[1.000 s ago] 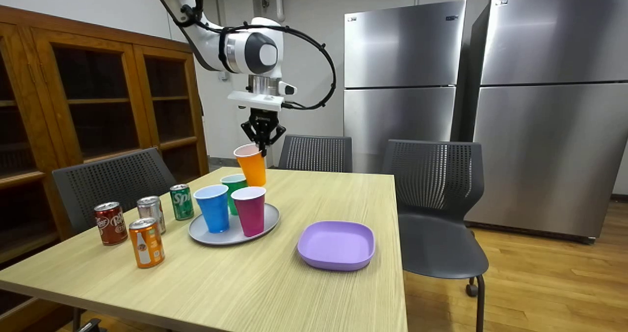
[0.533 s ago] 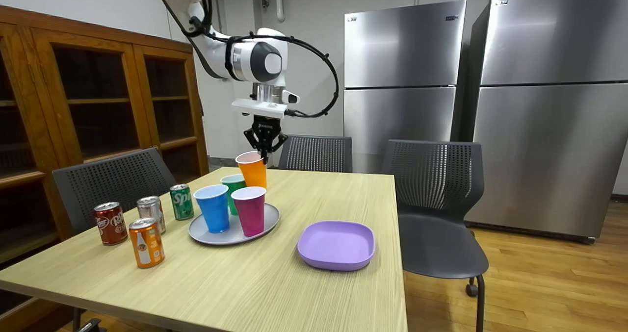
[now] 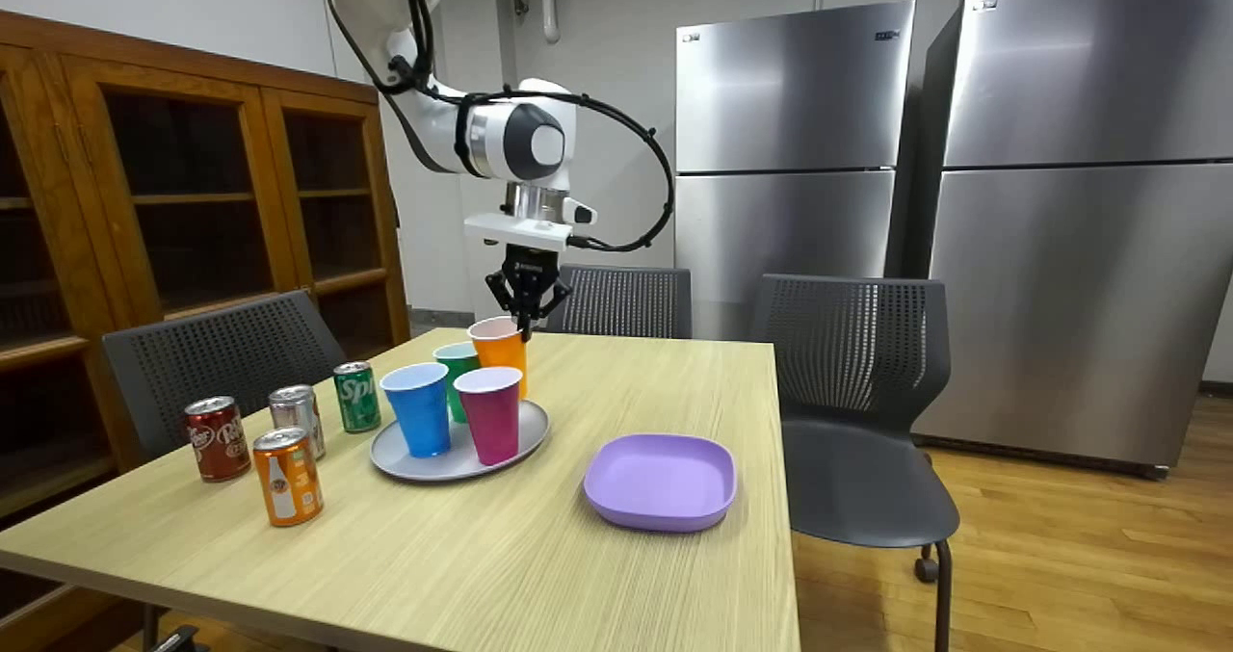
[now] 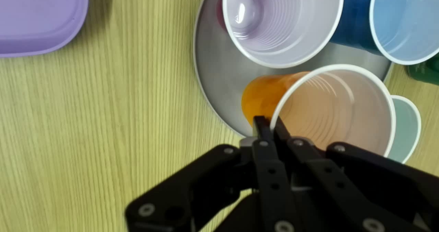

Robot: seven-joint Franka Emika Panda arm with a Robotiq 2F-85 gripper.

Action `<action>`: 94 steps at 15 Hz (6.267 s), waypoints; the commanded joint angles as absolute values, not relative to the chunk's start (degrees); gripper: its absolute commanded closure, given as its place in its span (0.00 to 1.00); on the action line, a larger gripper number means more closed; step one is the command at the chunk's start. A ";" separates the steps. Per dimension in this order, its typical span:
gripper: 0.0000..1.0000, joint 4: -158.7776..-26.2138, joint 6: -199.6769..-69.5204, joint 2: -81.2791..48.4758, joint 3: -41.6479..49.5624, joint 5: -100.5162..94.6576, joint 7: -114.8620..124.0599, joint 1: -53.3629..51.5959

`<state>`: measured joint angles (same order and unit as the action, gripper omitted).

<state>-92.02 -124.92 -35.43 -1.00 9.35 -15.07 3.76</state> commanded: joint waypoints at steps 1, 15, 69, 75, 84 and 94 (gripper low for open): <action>0.99 -89.09 -122.05 -37.39 -2.22 8.97 -15.31 4.95; 0.99 -85.46 -121.85 -41.48 -2.24 8.76 -15.07 5.20; 0.00 -114.11 -126.46 -8.45 -3.94 -3.07 -7.52 -5.51; 0.00 -118.65 -127.74 -5.33 -7.36 -5.59 -2.62 -9.93; 0.00 -118.19 -127.44 -7.13 -8.33 -4.71 -2.66 -10.64; 0.00 -115.37 -126.97 -9.88 -10.73 -6.80 -1.90 -13.34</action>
